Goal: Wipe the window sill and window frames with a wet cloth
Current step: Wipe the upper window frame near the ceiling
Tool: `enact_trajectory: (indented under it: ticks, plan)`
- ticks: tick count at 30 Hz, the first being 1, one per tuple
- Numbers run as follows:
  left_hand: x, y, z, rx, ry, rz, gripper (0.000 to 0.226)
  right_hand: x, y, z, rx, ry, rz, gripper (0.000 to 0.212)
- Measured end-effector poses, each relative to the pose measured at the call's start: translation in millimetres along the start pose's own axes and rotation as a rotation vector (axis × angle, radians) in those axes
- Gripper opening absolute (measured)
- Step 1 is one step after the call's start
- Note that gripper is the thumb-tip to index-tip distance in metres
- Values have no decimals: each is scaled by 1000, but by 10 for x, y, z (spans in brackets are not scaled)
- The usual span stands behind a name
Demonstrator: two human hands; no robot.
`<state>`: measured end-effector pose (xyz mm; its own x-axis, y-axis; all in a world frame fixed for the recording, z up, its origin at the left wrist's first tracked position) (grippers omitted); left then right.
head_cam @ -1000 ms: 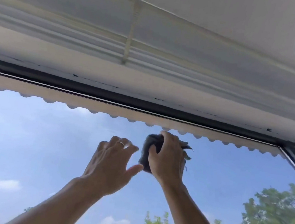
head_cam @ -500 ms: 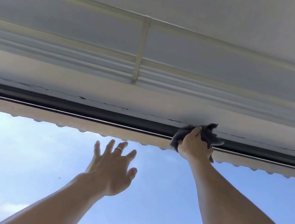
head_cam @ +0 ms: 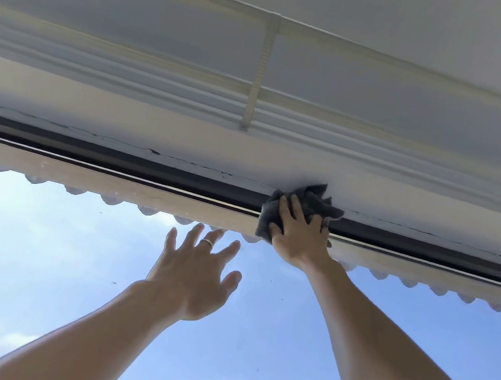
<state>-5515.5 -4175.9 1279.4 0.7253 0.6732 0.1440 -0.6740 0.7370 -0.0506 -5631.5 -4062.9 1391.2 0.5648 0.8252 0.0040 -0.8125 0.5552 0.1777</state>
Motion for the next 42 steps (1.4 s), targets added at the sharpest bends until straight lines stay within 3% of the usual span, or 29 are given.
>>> enact_trajectory:
  ticks: [2,6,7,10,12,14,17,20,22,25,27,30,32,34,37,39,42]
  plan:
    - [27,6,-3,-5,19,-10,58,-10,93,-41,33,31,-7,65]
    - [50,-59,-63,-8,25,-37,59,100,580,-154,-383,123,-18,66]
    - [47,-109,-86,-5,26,-27,60,84,448,-120,-400,121,11,66]
    - [45,-214,-120,19,28,-16,62,-20,-297,97,-86,62,42,66]
    - [72,-237,-129,42,51,-7,62,-39,-391,119,43,16,37,66]
    - [85,-286,-139,60,57,6,62,-3,-133,112,-25,8,23,66]
    - [59,-341,-126,55,43,-2,61,75,65,8,-308,117,33,67]
    - [37,-399,-117,38,31,-19,62,-19,-556,154,-78,55,59,65]
    - [34,-402,-123,17,29,-14,62,-37,-632,175,44,5,55,64]
    - [115,-548,-154,20,49,-39,63,54,-215,154,-191,64,74,66]
    - [189,-683,-166,37,75,-31,64,20,-306,90,-323,92,95,67]
    - [285,-942,-171,124,89,-3,64,-62,-1041,214,-57,71,114,67]
    - [266,-1059,-180,180,62,16,63,-36,-1097,257,78,33,100,66]
    - [213,-1186,-203,214,19,29,64,28,-774,262,18,19,90,65]
    - [114,-1277,-222,197,-3,27,65,60,-395,108,-271,129,48,62]
    - [104,-1300,-217,184,26,34,66,6,-706,149,-221,151,28,61]
    - [78,-1328,-211,177,47,42,66,-40,-1091,261,-2,124,17,62]
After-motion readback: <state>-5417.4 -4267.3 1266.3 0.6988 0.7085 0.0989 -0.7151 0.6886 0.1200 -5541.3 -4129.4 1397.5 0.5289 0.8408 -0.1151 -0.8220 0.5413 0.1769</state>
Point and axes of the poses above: each hand's wrist, its own z-axis towards the middle knuckle, its own x-axis out of the back of the hand, y = z × x, the point moved 10 cm from there along z, towards the middle knuckle, and after that the axes turned 7 degrees about x, right-handed, at the moved point
